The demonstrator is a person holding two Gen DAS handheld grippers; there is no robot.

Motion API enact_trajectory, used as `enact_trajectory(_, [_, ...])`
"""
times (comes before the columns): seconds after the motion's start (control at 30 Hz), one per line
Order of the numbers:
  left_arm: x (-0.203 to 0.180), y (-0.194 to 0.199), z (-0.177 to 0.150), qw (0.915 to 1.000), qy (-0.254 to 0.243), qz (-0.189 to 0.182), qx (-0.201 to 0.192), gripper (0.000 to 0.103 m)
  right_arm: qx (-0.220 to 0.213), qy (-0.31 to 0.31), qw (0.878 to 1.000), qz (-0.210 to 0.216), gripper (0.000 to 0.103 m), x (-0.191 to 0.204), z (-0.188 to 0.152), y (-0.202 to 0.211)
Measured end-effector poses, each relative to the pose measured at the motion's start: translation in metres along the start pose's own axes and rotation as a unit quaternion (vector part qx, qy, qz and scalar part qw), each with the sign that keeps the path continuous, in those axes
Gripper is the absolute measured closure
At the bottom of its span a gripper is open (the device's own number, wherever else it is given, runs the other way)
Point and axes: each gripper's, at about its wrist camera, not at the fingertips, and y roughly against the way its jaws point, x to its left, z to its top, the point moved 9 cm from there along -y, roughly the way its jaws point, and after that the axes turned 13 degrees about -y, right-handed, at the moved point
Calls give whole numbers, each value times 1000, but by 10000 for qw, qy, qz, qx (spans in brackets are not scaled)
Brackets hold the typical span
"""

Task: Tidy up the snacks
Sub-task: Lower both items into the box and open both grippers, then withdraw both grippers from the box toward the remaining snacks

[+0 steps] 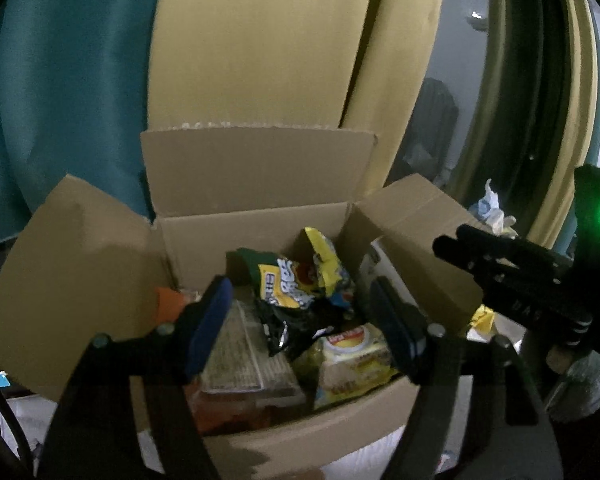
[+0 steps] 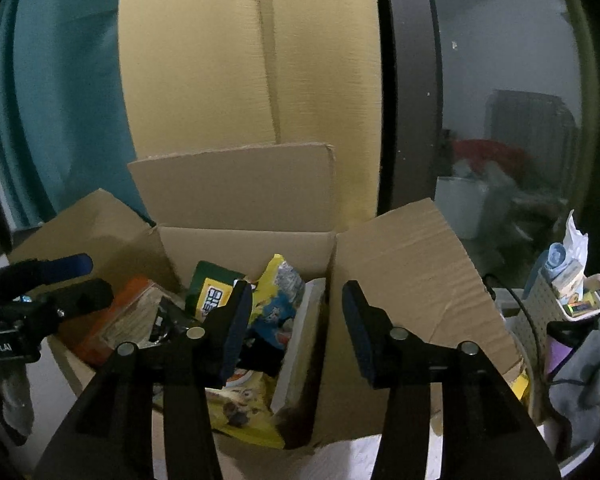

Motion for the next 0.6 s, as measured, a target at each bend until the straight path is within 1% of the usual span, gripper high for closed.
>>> enact_trajectory(0.37, [-4, 37, -2, 9998, 38, -19, -194, 30, -30, 120, 9998, 125, 53, 27, -6, 36])
enact_trajectory(0.5, [-8, 55, -9, 9994, 76, -97, -308, 29, -21, 161, 9997, 175, 54, 36, -14, 51])
enact_trajectory(0.6, [-11, 65, -18, 9993, 105, -142, -325, 29, -1, 203, 9996, 198, 53, 43, -22, 62])
